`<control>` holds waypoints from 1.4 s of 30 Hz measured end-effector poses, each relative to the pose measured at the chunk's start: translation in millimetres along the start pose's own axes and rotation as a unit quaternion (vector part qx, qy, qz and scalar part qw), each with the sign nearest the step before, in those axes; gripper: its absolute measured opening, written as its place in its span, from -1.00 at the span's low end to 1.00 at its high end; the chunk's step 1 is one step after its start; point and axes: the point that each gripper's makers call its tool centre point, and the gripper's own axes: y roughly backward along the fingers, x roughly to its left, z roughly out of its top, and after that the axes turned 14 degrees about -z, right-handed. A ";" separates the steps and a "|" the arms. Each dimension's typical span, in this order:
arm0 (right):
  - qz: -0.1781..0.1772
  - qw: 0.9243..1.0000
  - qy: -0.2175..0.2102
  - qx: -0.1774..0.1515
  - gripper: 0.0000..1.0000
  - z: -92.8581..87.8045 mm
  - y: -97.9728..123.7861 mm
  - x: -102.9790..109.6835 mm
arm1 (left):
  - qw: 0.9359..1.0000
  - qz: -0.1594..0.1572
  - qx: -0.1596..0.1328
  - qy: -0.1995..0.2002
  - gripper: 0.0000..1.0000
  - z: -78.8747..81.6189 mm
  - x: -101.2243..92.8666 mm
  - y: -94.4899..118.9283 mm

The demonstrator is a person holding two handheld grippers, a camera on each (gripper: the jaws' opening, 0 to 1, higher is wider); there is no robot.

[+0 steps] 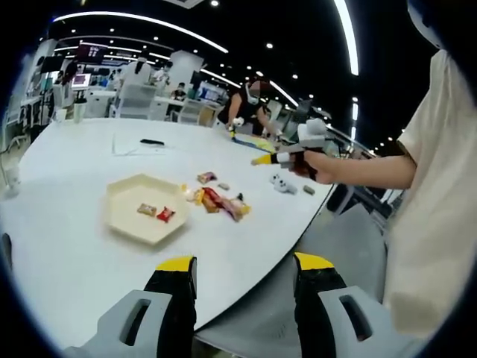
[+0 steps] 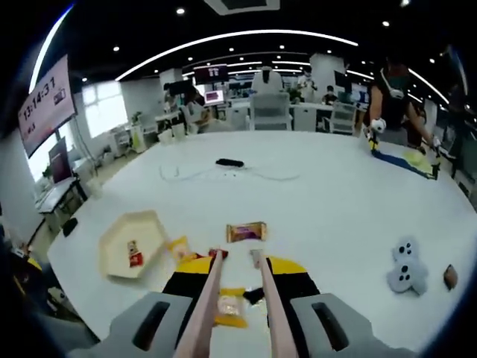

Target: Place the target food into the container with the food tongs after gripping and lifting it, then release it inside without dropping or visibly crushing the food.

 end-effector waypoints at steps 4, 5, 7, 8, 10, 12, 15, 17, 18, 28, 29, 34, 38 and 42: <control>0.001 1.000 -0.002 0.006 -0.48 -6.4 -2.1 0.9 | 1.000 -0.003 0.003 0.000 0.01 -0.2 -2.3 -2.9; 0.002 1.000 -0.003 0.009 -0.48 -8.1 -3.9 1.8 | 1.000 -0.003 0.005 0.001 0.01 -0.8 -2.6 -3.5; 0.003 1.000 -0.004 0.010 -0.48 -8.9 -5.6 2.7 | 1.000 -0.005 0.008 0.002 0.01 -1.9 -3.3 -4.5; 0.004 1.000 -0.004 0.010 -0.48 -9.2 -6.9 3.3 | 1.000 -0.005 0.009 0.003 0.01 -2.1 -3.4 -4.6; 0.006 1.000 -0.005 0.012 -0.48 -9.1 -11.4 5.4 | 1.000 -0.007 0.013 0.004 0.01 -2.8 -3.0 -5.9; 0.008 1.000 -0.004 0.013 -0.48 -8.5 -14.8 6.4 | 1.000 -0.008 0.015 0.004 0.01 -2.3 -1.8 -7.0; 0.010 1.000 0.001 0.015 -0.48 -7.4 -23.8 6.8 | 1.000 -0.010 0.019 0.004 0.01 -1.6 0.1 -8.6; 0.011 1.000 0.006 0.016 -0.48 -7.2 -28.5 7.3 | 1.000 -0.010 0.021 0.005 0.01 -1.9 2.2 -9.7; 0.011 1.000 0.006 0.017 -0.48 -7.2 -29.4 7.4 | 1.000 -0.010 0.021 0.006 0.01 -2.0 2.5 -10.3; 0.019 0.999 0.017 0.029 -0.48 -10.9 -49.5 8.7 | 0.999 -0.014 0.036 0.013 0.01 -8.2 0.6 -16.7; 0.020 0.999 0.017 0.031 -0.48 -12.1 -51.1 9.1 | 0.999 -0.014 0.038 0.013 0.01 -8.6 0.6 -17.0; 0.025 0.999 0.020 0.040 -0.47 -19.1 -57.3 11.7 | 0.999 -0.015 0.040 0.018 0.03 -10.3 2.1 -19.1; 0.030 0.998 0.022 0.051 -0.47 -27.3 -66.6 11.7 | 0.998 -0.019 0.046 0.023 0.02 -13.7 1.8 -25.4; 0.032 0.997 0.022 0.059 -0.47 -32.4 -72.7 12.3 | 0.998 -0.024 0.050 0.028 0.02 -15.5 1.2 -29.1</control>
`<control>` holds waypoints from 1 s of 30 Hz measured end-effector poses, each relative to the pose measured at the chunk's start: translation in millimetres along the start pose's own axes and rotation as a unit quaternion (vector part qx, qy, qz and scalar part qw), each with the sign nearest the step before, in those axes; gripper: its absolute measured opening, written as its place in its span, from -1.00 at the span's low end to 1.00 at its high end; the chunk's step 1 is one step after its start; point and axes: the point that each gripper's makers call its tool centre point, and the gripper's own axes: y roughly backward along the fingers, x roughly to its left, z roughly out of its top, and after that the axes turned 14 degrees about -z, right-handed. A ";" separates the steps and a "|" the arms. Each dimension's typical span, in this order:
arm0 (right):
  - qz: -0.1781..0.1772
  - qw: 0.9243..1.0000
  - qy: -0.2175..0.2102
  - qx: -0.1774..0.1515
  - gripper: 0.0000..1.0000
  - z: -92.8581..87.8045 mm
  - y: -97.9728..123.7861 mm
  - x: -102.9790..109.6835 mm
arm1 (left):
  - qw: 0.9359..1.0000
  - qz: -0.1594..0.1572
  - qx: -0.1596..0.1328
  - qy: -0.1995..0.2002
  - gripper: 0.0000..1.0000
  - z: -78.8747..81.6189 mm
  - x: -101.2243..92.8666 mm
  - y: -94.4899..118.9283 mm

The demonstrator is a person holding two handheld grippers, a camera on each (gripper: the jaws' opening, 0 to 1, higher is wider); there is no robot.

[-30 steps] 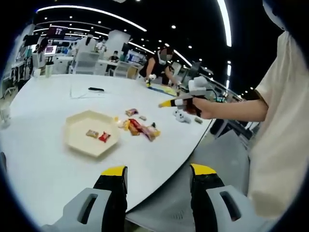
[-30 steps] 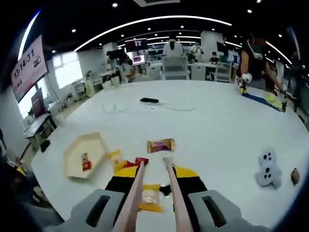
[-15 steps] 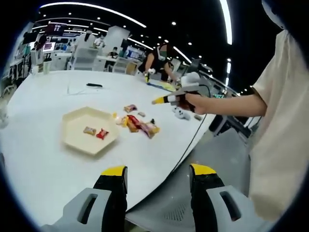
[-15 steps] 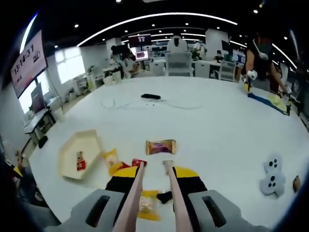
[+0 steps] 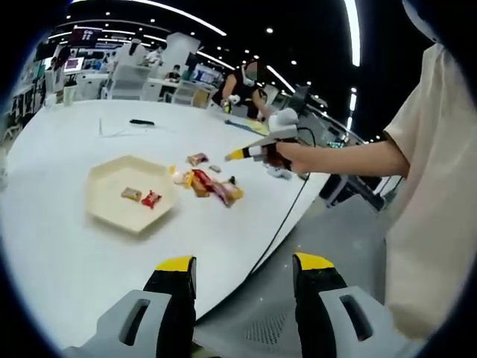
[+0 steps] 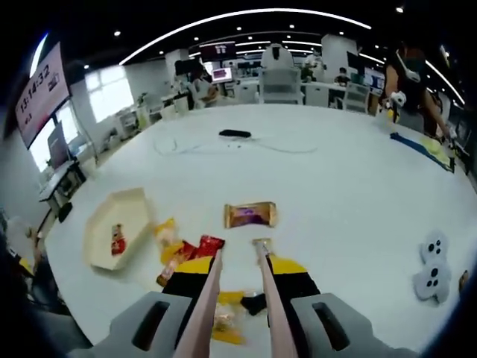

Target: Place the target food into the container with the food tongs after gripping and lifting it, then release it inside without dropping or visibly crushing the food.

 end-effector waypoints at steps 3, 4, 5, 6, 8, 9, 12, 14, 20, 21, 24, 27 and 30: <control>0.000 1.000 0.001 0.004 -0.47 -3.5 -4.4 1.1 | 1.000 -0.001 0.004 0.004 0.02 -1.9 1.8 -1.2; 0.000 1.000 0.001 0.005 -0.47 -4.2 -5.0 1.7 | 1.000 -0.002 0.005 0.005 0.02 -2.4 2.2 -1.4; 0.001 1.000 0.001 0.006 -0.47 -6.1 -6.4 3.3 | 1.000 -0.003 0.008 0.006 0.02 -3.2 2.8 -1.6; 0.003 1.000 0.000 0.008 -0.47 -8.1 -7.9 5.0 | 1.000 -0.004 0.010 0.007 0.02 -4.0 3.6 -1.8; 0.004 1.000 -0.001 0.011 -0.47 -10.7 -12.1 6.0 | 1.000 -0.004 0.014 0.009 0.02 -4.9 5.6 -2.0; 0.005 1.000 -0.002 0.013 -0.47 -11.7 -14.4 6.6 | 1.000 -0.003 0.016 0.009 0.02 -5.1 6.5 -1.9; 0.006 1.000 -0.004 0.015 -0.47 -12.6 -17.2 7.7 | 1.000 -0.002 0.023 0.007 0.02 -6.2 8.0 -2.0; 0.006 1.000 -0.005 0.016 -0.47 -13.2 -19.1 8.0 | 1.000 -0.001 0.029 0.005 0.03 -7.3 8.6 -2.2; -0.002 1.000 0.003 0.016 -0.47 -9.9 -33.3 1.1 | 0.999 -0.004 0.041 0.009 0.03 -11.6 9.9 -3.9; -0.002 1.000 0.004 0.016 -0.47 -9.1 -35.0 0.1 | 0.999 -0.004 0.041 0.010 0.03 -12.1 10.1 -4.1; -0.003 1.000 0.009 0.018 -0.47 -6.9 -42.4 -3.6 | 0.999 -0.005 0.043 0.014 0.03 -13.7 10.3 -5.4; -0.006 1.000 0.018 0.020 -0.47 -7.0 -49.2 -7.0 | 0.999 -0.005 0.045 0.015 0.03 -15.0 10.6 -6.5; -0.007 0.999 0.027 0.024 -0.47 -7.3 -56.8 -10.9 | 0.999 -0.005 0.048 0.016 0.03 -16.2 10.9 -6.8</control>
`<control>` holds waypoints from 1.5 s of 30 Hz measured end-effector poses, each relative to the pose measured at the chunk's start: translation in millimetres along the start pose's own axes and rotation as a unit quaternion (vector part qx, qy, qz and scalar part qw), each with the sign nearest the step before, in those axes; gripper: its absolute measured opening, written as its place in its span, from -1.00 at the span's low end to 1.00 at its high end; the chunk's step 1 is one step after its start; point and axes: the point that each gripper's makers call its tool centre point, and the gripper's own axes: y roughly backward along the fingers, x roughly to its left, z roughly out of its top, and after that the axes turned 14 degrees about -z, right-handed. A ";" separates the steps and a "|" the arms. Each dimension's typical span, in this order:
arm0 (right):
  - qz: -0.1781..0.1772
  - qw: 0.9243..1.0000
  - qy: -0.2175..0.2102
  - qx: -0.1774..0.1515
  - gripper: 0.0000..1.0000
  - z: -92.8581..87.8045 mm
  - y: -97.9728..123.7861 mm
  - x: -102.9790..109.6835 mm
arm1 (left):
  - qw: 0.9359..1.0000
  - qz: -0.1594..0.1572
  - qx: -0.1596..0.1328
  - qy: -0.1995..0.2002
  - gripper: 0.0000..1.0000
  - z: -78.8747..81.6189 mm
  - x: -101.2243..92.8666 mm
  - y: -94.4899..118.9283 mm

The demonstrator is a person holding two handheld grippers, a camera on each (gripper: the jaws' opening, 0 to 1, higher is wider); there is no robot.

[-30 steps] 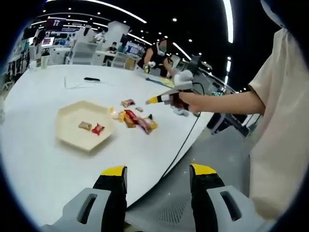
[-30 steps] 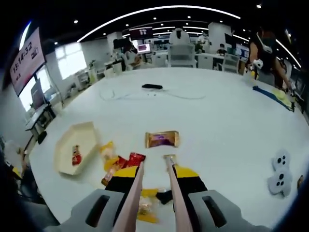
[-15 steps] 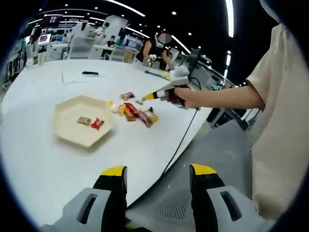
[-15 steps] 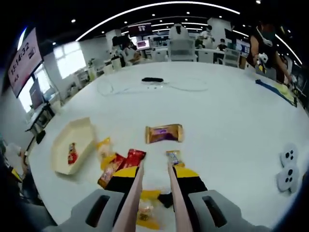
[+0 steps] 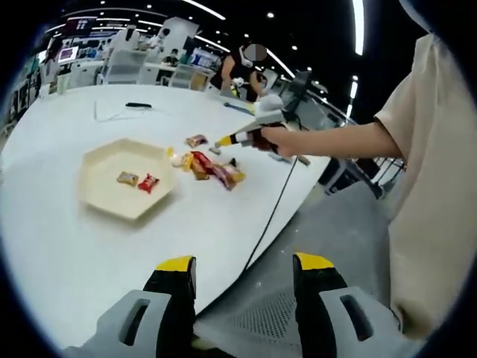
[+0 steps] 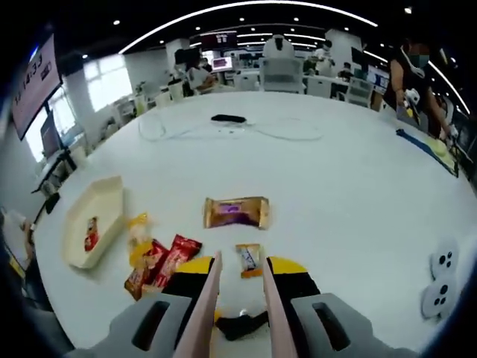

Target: Place the target food into the container with the food tongs after gripping and lifting it, then release it inside without dropping or visibly crushing the food.

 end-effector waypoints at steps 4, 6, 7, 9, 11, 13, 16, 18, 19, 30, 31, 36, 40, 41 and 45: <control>0.004 1.000 0.012 0.005 -0.47 -0.5 -6.7 -0.5 | 1.000 0.001 0.000 0.005 0.03 -1.8 1.9 0.4; 0.010 1.000 0.013 0.011 -0.47 -2.4 -11.3 0.0 | 1.000 0.002 0.001 0.006 0.03 -2.8 2.8 0.3; 0.013 1.000 0.012 0.014 -0.47 -3.3 -12.1 1.1 | 1.000 0.002 0.001 0.006 0.03 -2.9 2.9 0.2; 0.026 0.999 0.035 0.024 -0.47 -9.3 -15.5 6.9 | 1.000 0.000 0.002 0.007 0.03 -3.3 3.0 -0.5; 0.027 0.999 0.031 0.022 -0.47 -7.3 -15.3 7.9 | 1.000 -0.001 0.003 0.007 0.03 -3.4 3.0 -1.0; 0.025 0.999 0.032 0.022 -0.48 -7.4 -15.2 7.9 | 1.000 -0.001 0.001 0.009 0.03 -3.6 3.7 -1.6; 0.029 0.999 0.034 0.023 -0.48 -9.5 -13.0 11.5 | 1.000 -0.002 0.001 0.010 0.03 -3.9 4.1 -2.8; 0.031 0.998 0.041 0.023 -0.48 -11.1 -11.2 14.8 | 1.000 -0.003 0.001 0.009 0.03 -3.6 3.9 -3.5; 0.034 0.998 0.045 0.024 -0.47 -11.8 -10.0 17.1 | 1.000 -0.004 0.001 0.009 0.03 -3.5 4.1 -3.8; 0.050 0.996 0.067 0.027 -0.47 -22.2 6.2 36.7 | 1.000 -0.004 -0.006 0.008 0.03 -1.0 4.6 -3.8; 0.052 0.996 0.067 0.028 -0.47 -23.6 7.8 38.0 | 1.000 -0.004 -0.006 0.007 0.03 -0.9 4.4 -3.9; 0.057 0.995 0.070 0.032 -0.47 -30.6 15.9 45.0 | 1.000 -0.006 -0.008 0.005 0.03 -0.7 2.8 -3.7; 0.057 0.995 0.067 0.035 -0.47 -35.0 21.0 48.3 | 1.000 -0.005 -0.011 0.003 0.03 -0.1 2.6 -2.4; 0.057 0.995 0.067 0.036 -0.47 -35.8 22.7 49.3 | 1.000 -0.005 -0.011 0.003 0.03 -0.1 2.6 -2.2; 0.057 0.996 0.062 0.036 -0.47 -36.9 26.9 51.9 | 1.000 -0.003 -0.014 0.002 0.03 0.3 3.0 -0.4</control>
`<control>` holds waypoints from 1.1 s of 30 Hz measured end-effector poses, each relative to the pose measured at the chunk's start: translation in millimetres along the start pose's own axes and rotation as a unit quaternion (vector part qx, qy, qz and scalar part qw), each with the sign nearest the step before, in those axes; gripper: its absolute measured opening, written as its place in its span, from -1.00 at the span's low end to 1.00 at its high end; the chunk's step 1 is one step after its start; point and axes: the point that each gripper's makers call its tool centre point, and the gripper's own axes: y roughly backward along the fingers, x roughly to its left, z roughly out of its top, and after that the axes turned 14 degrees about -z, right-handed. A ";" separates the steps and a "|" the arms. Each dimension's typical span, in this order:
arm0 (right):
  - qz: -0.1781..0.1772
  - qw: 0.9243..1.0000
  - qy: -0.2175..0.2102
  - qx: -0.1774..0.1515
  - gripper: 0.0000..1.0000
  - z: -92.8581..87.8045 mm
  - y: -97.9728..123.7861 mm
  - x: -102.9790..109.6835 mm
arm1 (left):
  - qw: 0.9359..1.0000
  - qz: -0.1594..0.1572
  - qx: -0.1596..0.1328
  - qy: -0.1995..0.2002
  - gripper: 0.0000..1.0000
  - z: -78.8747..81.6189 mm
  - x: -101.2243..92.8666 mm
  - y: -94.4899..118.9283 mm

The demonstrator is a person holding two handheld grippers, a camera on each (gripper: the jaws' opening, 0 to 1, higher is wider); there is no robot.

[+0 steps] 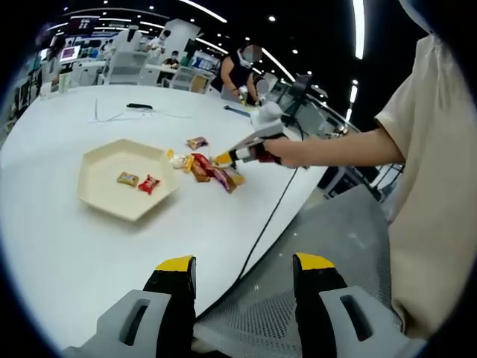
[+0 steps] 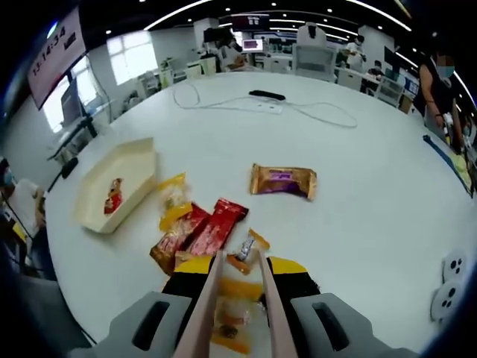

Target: Place the target food into the container with the food tongs after gripping and lifting it, then release it inside without dropping or visibly crushing the food.

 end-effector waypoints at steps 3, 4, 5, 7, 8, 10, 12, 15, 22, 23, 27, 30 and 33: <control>0.001 1.000 -0.002 0.002 -0.47 -1.0 1.3 1.6 | 1.000 0.001 -0.002 -0.001 0.03 0.5 -0.5 1.2; 0.001 1.000 -0.003 0.001 -0.47 -1.1 1.7 2.1 | 1.000 0.001 -0.002 -0.001 0.03 0.5 -0.5 1.2; 0.001 1.000 -0.002 0.001 -0.47 -1.4 2.9 3.6 | 1.000 0.001 -0.003 -0.002 0.03 0.8 -0.6 1.2; 0.002 1.000 -0.003 0.002 -0.47 -1.6 3.7 4.8 | 1.000 0.000 -0.004 -0.002 0.03 0.9 -0.7 1.3; 0.004 1.000 -0.004 0.002 -0.48 -1.9 4.8 7.1 | 1.000 0.001 -0.005 -0.002 0.03 1.0 -0.8 1.3; 0.007 1.000 -0.003 0.002 -0.47 -2.4 5.6 9.5 | 1.000 0.000 -0.006 -0.002 0.03 1.0 -1.3 1.2; 0.015 1.000 -0.003 0.003 -0.47 -2.9 6.4 12.9 | 1.000 0.000 -0.007 -0.003 0.03 0.9 -1.4 1.2; 0.016 1.000 -0.003 0.004 -0.47 -3.2 6.0 13.5 | 1.000 0.001 -0.008 -0.003 0.03 0.9 -1.5 2.1; 0.021 1.000 0.001 0.004 -0.47 -0.4 5.7 20.7 | 1.000 0.005 -0.010 -0.002 0.03 0.0 -0.7 4.7; 0.020 1.000 0.003 0.001 -0.47 0.6 6.7 21.5 | 1.000 0.005 -0.010 -0.001 0.03 -0.2 -0.8 4.8; -0.014 0.998 0.056 -0.024 -0.50 7.2 9.6 5.3 | 1.000 0.005 -0.009 -0.003 0.02 0.4 -1.6 4.9; 0.000 0.997 0.077 -0.030 -0.50 9.4 10.4 2.5 | 1.000 0.006 -0.009 -0.002 0.02 -0.9 -1.2 5.7; 0.004 0.993 0.115 -0.031 -0.49 12.3 8.4 -2.7 | 1.000 0.006 -0.008 -0.001 0.02 -2.0 -1.3 5.8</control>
